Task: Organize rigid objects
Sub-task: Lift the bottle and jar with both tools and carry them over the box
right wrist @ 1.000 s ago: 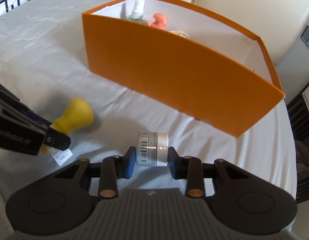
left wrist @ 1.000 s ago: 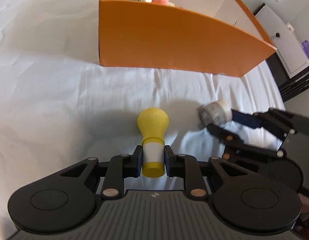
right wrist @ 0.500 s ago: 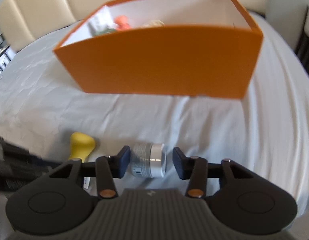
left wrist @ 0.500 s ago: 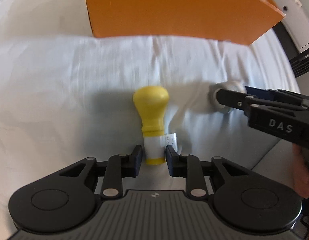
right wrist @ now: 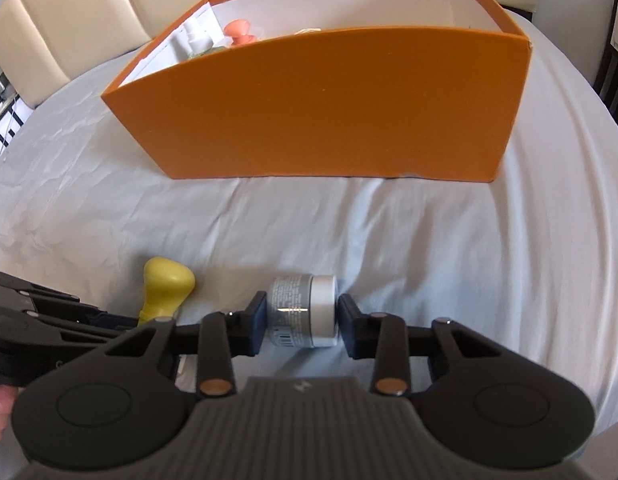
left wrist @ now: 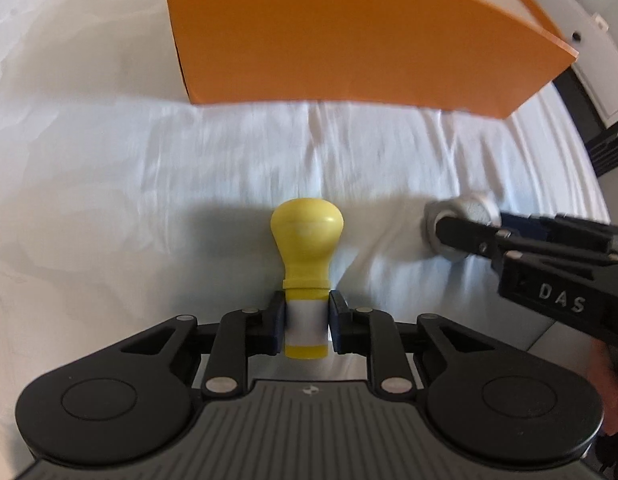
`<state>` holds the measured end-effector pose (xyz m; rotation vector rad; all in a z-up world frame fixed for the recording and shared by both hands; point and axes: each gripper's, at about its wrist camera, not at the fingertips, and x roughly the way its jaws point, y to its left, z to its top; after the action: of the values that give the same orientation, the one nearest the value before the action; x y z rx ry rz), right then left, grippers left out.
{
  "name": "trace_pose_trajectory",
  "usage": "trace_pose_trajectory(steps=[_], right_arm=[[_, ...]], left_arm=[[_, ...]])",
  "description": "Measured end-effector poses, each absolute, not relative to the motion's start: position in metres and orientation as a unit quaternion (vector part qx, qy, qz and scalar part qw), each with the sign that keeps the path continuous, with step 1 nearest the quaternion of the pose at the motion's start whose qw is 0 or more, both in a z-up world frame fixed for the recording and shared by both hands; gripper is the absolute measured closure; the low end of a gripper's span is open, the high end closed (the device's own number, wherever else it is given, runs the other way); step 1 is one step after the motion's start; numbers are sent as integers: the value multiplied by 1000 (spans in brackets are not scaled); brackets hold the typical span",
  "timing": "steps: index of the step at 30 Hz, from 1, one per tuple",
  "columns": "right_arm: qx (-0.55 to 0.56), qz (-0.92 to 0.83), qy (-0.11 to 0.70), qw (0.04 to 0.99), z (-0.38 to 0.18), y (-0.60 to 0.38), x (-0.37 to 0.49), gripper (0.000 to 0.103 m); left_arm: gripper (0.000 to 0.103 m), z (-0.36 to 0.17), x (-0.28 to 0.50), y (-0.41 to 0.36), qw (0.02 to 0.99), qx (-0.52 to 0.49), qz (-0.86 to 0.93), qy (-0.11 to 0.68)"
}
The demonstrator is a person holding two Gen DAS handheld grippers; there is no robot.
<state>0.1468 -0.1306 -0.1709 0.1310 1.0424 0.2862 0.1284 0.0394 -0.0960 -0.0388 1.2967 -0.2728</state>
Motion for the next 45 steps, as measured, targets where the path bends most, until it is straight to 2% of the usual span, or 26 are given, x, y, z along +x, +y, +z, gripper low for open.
trace_pose_trajectory(steps=[15, 29, 39, 45], right_arm=[[71, 144, 441, 883, -145, -139, 138, 67], [51, 149, 373, 914, -74, -159, 142, 67], [27, 157, 334, 929, -34, -178, 178, 67], [4, 151, 339, 929, -30, -188, 220, 67]], left_arm=[[79, -42, 122, 41, 851, -16, -134, 508], [79, 19, 134, 8, 876, 4, -172, 451], [79, 50, 172, -11, 882, 2, -202, 427], [79, 49, 219, -20, 869, -18, -222, 441]])
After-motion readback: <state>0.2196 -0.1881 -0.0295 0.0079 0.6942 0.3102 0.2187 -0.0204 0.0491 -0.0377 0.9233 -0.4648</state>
